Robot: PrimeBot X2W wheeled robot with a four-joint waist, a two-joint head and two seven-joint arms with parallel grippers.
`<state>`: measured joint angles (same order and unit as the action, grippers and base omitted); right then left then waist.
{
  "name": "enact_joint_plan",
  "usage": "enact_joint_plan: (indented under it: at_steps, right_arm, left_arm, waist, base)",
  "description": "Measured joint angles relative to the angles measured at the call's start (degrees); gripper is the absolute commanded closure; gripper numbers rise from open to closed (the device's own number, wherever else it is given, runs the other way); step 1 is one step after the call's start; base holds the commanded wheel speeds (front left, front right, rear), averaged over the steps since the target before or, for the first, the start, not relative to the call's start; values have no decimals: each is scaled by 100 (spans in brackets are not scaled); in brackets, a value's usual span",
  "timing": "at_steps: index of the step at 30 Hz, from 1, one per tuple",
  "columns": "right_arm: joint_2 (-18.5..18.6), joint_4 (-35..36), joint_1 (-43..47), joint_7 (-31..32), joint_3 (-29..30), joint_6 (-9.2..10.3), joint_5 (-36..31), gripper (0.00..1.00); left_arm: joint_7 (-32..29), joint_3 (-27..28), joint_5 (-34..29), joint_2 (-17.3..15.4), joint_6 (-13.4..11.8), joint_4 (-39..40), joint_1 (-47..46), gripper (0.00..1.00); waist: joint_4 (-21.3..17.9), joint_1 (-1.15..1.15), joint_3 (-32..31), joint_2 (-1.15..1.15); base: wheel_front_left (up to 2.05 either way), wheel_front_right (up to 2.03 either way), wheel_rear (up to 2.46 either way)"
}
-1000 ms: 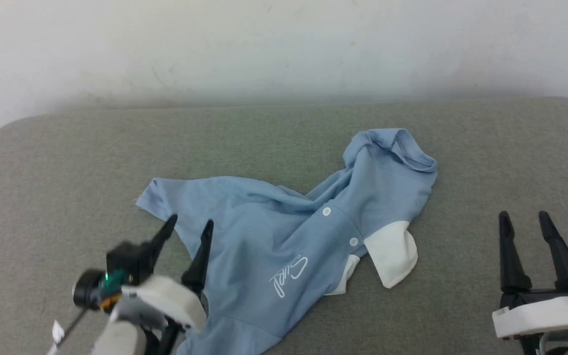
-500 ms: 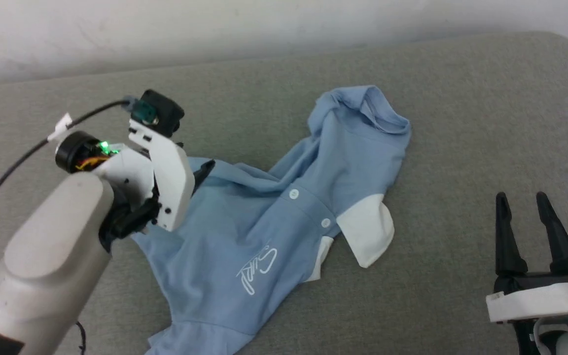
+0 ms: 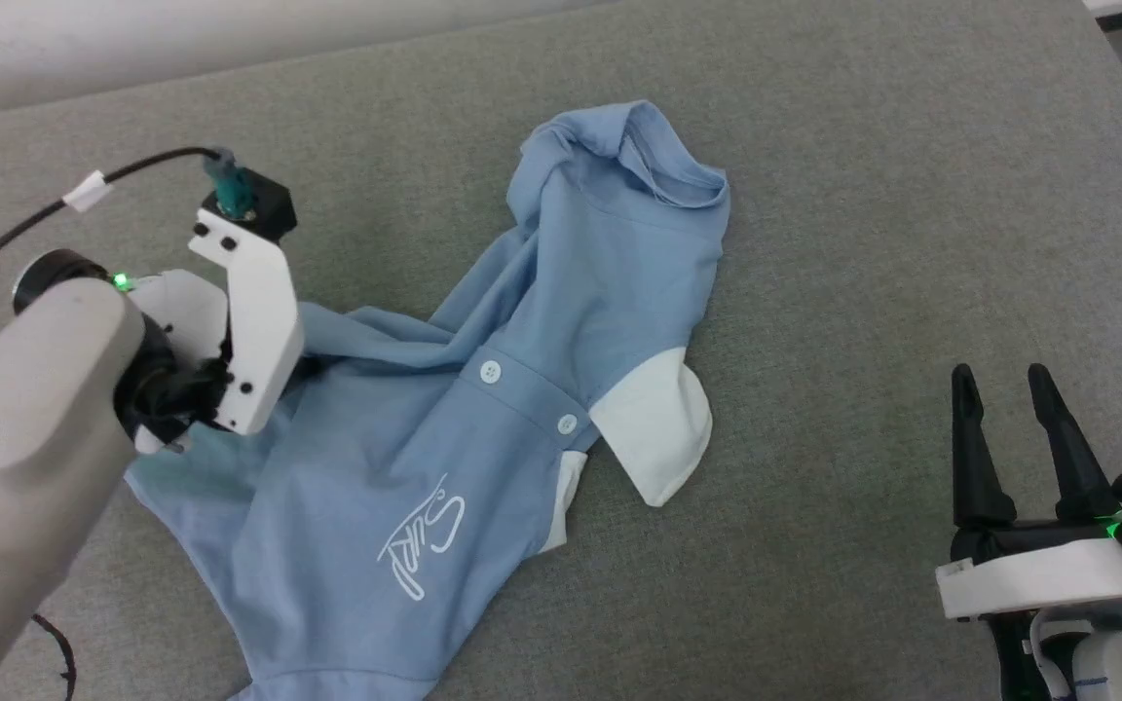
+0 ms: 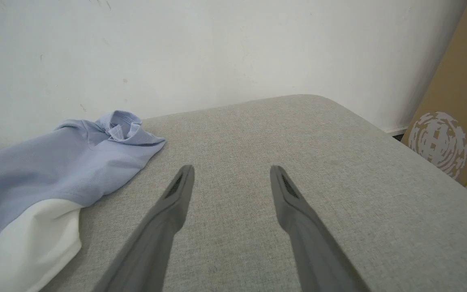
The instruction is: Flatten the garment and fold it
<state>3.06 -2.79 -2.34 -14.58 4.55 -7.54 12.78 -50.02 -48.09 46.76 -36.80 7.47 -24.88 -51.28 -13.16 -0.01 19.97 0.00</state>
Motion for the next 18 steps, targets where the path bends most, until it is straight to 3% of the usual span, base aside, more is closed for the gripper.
enact_joint_plan:
  at_steps: [2,3,6,10,18]
  right_arm:
    - [1,2,-2,-13,14,0,14,0]
    - [1,3,-4,-14,23,0,25,0]
    - [1,-3,-7,-14,75,0,23,0]
    - [0,-10,-17,-14,110,0,-15,0]
    - [0,-73,-15,-14,156,0,-81,0]
  left_arm:
    - [-134,-23,213,-75,0,3,-61,1]
    - [-189,-24,344,-114,0,24,-82,100]
    - [-94,8,487,-218,0,22,-125,100]
    - [481,-13,361,-189,3,-98,-75,100]
    - [2258,229,-281,-96,-276,-125,-124,100]
  waist:
    - [-69,0,74,0]
    - [-96,0,105,0]
    - [-131,1,145,0]
    - [-105,1,59,0]
    - [68,2,-356,0]
  base:
    - [0,0,0]
    - [0,0,0]
    - [0,0,0]
    - [0,0,0]
    - [0,0,0]
